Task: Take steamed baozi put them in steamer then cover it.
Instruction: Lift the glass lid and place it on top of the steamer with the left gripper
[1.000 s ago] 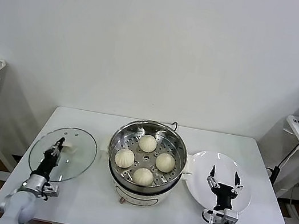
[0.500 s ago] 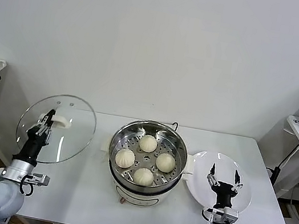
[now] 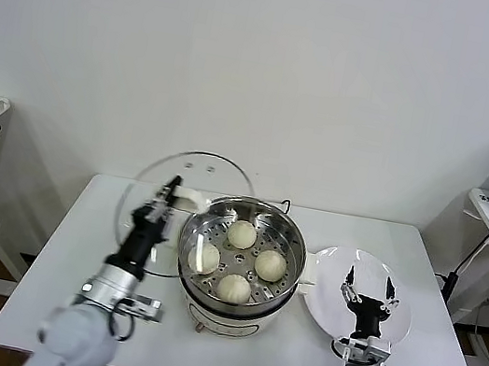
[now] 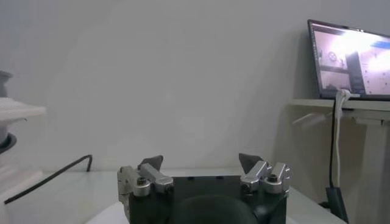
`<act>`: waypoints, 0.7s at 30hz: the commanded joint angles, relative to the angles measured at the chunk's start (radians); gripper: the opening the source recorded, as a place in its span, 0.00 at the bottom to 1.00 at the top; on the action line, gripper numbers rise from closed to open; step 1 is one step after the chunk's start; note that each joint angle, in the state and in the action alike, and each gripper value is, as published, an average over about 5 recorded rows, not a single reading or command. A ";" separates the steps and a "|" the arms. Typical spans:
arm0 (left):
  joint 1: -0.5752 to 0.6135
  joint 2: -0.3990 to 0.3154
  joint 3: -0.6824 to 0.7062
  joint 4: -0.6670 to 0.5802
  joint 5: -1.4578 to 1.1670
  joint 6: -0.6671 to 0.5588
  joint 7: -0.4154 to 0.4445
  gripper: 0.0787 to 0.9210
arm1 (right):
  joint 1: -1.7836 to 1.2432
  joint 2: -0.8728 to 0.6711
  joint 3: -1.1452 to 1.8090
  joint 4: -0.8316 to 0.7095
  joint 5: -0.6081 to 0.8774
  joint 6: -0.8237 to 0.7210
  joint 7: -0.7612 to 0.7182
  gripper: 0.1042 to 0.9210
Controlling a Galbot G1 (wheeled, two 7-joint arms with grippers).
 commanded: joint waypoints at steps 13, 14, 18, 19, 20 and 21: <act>-0.217 -0.202 0.415 0.168 0.370 0.338 0.371 0.14 | 0.015 0.023 0.007 -0.038 -0.009 0.012 -0.002 0.88; -0.220 -0.208 0.413 0.179 0.375 0.337 0.368 0.14 | 0.016 0.025 0.007 -0.039 -0.010 0.012 -0.002 0.88; -0.231 -0.231 0.407 0.210 0.389 0.337 0.359 0.14 | 0.020 0.032 0.004 -0.044 -0.014 0.011 -0.003 0.88; -0.232 -0.235 0.406 0.215 0.391 0.338 0.357 0.14 | 0.021 0.033 0.004 -0.046 -0.015 0.011 -0.003 0.88; -0.231 -0.237 0.406 0.219 0.393 0.338 0.356 0.14 | 0.021 0.034 0.004 -0.047 -0.016 0.012 -0.004 0.88; -0.229 -0.239 0.406 0.223 0.395 0.338 0.354 0.14 | 0.021 0.035 0.004 -0.049 -0.017 0.012 -0.004 0.88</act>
